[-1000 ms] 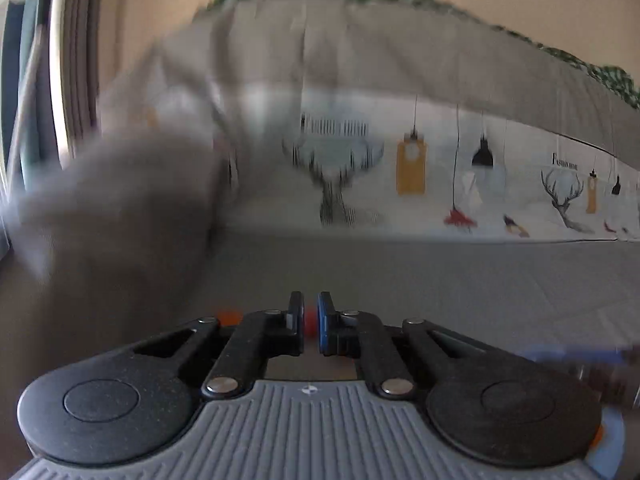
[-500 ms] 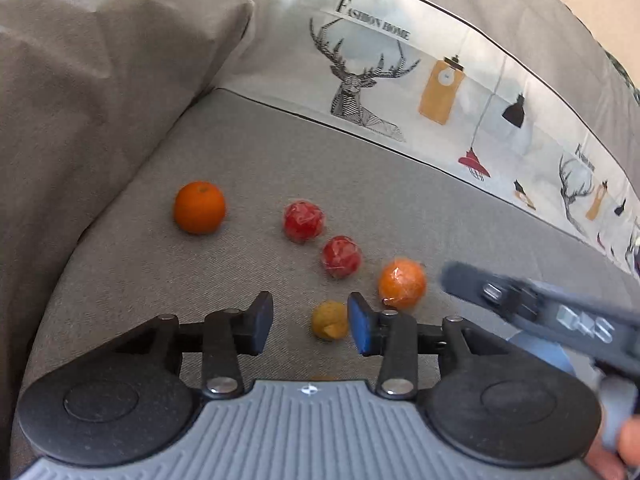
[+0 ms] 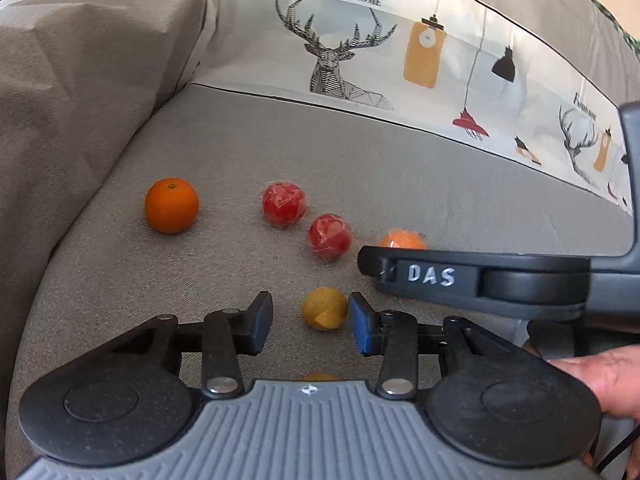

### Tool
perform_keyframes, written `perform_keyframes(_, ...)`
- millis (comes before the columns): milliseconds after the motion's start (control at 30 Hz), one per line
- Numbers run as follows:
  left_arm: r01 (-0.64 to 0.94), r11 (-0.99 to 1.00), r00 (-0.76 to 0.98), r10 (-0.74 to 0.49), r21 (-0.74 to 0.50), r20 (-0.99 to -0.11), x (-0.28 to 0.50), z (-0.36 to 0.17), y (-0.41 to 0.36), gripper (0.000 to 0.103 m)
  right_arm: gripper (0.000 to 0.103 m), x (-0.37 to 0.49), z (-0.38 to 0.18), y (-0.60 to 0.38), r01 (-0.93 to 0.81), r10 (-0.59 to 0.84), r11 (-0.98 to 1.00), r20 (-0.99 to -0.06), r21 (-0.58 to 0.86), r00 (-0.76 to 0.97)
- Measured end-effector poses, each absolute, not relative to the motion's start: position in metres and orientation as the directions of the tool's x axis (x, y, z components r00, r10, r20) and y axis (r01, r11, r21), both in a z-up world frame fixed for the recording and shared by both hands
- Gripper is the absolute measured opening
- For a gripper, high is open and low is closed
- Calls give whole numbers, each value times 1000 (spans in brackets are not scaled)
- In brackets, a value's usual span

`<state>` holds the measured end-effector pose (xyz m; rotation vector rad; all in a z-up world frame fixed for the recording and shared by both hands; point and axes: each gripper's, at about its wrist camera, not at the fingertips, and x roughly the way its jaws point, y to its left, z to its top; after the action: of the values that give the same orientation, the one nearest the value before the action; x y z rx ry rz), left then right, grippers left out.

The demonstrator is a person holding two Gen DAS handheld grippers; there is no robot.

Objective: Organize fruits
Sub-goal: 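Move both grippers back toward the remaining fruit pile, then grasp a netted orange with the right gripper while the left grasps a tan fruit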

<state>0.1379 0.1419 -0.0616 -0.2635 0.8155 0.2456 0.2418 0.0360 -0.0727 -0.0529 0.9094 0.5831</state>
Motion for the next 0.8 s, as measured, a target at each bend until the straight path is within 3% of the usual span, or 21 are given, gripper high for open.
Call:
perform_keyframes(100,-290,949,674,110,-125,-730,137,-59,137,26,39,239,-74,38,-516,442,841,-755,161,484)
perform_keyframes(400,-292,951,708,141,-104,-692,126,-47,132,25,38,226,-51,14,-476,448,861,-709,179,544)
perform_keyframes(800,-183,971,843,76,-152,-532,78,-1,102,26,39,150,29,-78,-439,463,878,-572,190,677)
